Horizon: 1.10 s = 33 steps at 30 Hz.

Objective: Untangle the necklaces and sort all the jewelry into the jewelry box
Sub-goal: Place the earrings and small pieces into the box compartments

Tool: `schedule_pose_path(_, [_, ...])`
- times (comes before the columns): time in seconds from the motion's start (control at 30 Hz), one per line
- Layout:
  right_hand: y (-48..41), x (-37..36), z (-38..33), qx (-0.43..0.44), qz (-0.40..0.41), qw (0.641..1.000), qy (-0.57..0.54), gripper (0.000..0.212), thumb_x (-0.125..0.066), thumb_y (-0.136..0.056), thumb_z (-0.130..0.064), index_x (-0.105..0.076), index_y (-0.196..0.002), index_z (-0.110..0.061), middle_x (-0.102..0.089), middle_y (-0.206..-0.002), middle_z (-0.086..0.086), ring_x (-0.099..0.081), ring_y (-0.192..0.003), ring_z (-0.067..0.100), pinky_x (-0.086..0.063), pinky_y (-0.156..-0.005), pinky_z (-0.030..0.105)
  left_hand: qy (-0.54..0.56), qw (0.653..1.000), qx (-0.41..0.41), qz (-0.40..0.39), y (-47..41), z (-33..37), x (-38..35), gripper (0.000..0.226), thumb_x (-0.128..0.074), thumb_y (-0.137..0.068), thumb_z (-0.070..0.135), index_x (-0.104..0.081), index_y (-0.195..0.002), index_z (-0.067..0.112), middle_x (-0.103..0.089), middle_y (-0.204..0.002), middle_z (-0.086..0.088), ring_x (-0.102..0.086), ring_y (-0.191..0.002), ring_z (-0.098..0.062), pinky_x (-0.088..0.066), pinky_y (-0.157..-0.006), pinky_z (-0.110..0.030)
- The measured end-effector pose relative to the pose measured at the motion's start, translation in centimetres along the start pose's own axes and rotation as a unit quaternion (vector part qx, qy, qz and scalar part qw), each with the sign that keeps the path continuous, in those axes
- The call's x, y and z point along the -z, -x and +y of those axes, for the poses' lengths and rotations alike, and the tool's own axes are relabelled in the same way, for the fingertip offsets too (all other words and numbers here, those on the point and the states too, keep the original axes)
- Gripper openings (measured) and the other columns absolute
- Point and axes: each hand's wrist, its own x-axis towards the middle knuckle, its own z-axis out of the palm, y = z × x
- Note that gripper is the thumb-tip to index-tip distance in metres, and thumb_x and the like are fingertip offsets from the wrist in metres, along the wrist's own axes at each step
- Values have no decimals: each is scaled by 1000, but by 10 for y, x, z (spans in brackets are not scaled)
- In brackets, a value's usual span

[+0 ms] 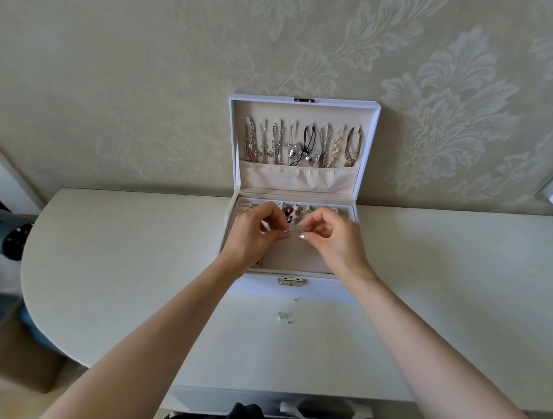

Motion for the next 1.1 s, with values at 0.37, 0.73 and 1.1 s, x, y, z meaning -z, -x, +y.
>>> schedule_pose_path(0.37, [4,0,-3,64,3,997,42,30,-66,-70,14,-63,-85,-12,-59,-72,-1,-51,-64,0,-41,-63,8,15,1000,-8,-2,3,5,2,34,-75,-68,-1,-52,-76,23,-64,-72,7,-57,-71,-7,-39,-64,-13])
schedule_pose_path(0.73, [-17,3,13,-58,30,997,52,19,-78,-67,3,-68,-68,-13,-61,-65,-11,-54,-61,3,-49,-73,27,-15,991,94,98,-4,-4,7,13,-69,-79,5,-61,-82,15,-60,-69,9,-53,-65,-3,-38,-59,-10])
schedule_pose_path(1.1, [-32,-1,27,-43,22,989,142,8,-79,-72,-12,-74,-78,-9,-63,-74,-7,-50,-61,-1,-37,-59,16,-98,988,91,75,-2,-9,12,8,-68,-81,8,-67,-86,15,-60,-68,13,-53,-63,4,-35,-58,-1])
